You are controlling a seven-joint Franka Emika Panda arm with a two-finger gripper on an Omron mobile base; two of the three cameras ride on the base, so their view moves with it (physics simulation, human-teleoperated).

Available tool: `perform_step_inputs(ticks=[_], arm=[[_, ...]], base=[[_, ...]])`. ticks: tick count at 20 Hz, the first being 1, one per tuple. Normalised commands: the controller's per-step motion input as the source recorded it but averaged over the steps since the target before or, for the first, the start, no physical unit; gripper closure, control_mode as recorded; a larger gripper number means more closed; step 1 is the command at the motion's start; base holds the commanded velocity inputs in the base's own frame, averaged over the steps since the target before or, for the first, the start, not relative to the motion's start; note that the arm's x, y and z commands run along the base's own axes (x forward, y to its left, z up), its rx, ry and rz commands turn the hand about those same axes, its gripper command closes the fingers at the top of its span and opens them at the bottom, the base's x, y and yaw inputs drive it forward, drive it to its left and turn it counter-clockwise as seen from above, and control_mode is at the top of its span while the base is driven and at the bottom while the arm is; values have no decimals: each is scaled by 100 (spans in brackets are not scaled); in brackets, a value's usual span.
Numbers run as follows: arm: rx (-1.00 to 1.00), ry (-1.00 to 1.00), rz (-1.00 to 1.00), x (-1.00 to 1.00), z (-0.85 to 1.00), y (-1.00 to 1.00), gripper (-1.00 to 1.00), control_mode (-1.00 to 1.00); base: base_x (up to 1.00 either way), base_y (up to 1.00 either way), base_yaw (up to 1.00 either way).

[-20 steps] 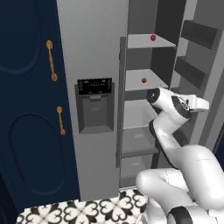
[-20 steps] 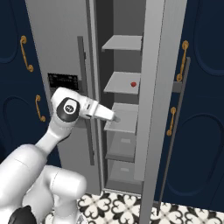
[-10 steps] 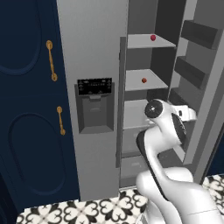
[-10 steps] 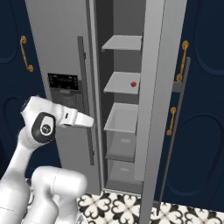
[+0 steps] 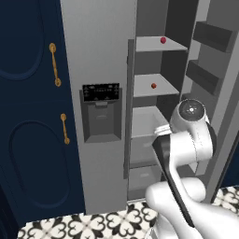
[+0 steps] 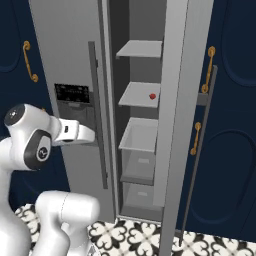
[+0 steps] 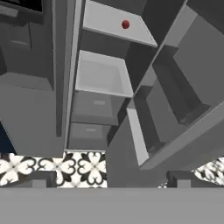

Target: Take the strawberry from the fridge and place it on top of the pancake, located on the dining counter.

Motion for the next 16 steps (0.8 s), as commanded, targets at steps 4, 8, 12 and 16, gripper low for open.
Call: perform_step_inputs(ticks=[4, 8, 12, 16], arm=[[25, 3, 17, -32, -1, 35, -100, -100], [7, 2, 1, 0, -17, 3, -100, -100], [4, 0, -2, 0, -37, -3, -100, -100], [5, 0, -4, 5, -31, -7, -100, 100]], base=[[0, 0, 0], [0, 0, 0], [0, 0, 0], [13, -3, -3]])
